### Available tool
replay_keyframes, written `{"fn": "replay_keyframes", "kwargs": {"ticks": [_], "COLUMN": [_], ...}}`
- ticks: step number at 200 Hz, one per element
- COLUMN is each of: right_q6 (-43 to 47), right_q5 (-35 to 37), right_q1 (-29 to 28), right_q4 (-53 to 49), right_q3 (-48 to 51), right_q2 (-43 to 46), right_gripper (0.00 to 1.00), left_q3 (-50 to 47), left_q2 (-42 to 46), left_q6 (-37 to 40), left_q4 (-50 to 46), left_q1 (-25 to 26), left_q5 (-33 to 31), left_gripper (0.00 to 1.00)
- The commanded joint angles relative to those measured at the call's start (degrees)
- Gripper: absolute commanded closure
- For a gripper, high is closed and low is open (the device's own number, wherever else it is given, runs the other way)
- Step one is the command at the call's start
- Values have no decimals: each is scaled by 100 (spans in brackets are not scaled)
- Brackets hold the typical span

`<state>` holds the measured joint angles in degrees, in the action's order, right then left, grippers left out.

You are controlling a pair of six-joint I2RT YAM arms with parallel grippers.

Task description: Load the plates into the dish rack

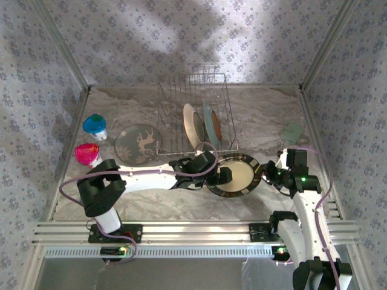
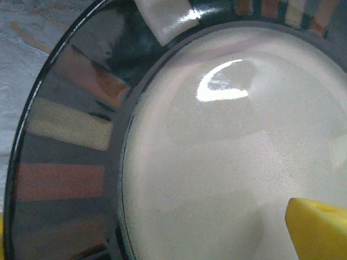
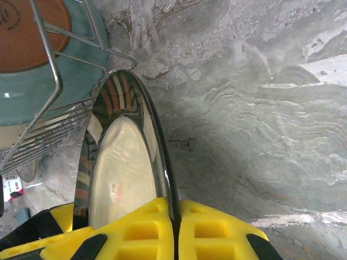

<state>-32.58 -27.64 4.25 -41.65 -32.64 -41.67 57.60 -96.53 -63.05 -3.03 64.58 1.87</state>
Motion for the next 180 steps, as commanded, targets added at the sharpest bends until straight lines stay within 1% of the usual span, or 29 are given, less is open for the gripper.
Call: {"fn": "replay_keyframes", "kwargs": {"ticks": [1, 46, 90, 152, 180], "right_q6": [-63, -44, -78, -113, -41], "right_q5": [-210, -289, -476, -589, -457], "right_q1": [-20, 32, 180, 242, 240], "right_q4": [-109, -204, -124, -128, -341], "right_q3": [-214, -290, -243, -373, -542], "right_q2": [40, 84, 142, 150, 150], "right_gripper": [100, 100, 100, 100, 100], "left_q3": [59, 20, -359, -424, -476], "left_q2": [238, 250, 511, 834, 1056], "left_q6": [170, 181, -163, -157, -111], "left_q4": [456, 448, 828, 684, 488], "left_q1": [29, -49, -250, -268, -270], "left_q5": [-55, -54, 64, -1, -37], "left_gripper": [1, 1, 0, 1, 0]}}
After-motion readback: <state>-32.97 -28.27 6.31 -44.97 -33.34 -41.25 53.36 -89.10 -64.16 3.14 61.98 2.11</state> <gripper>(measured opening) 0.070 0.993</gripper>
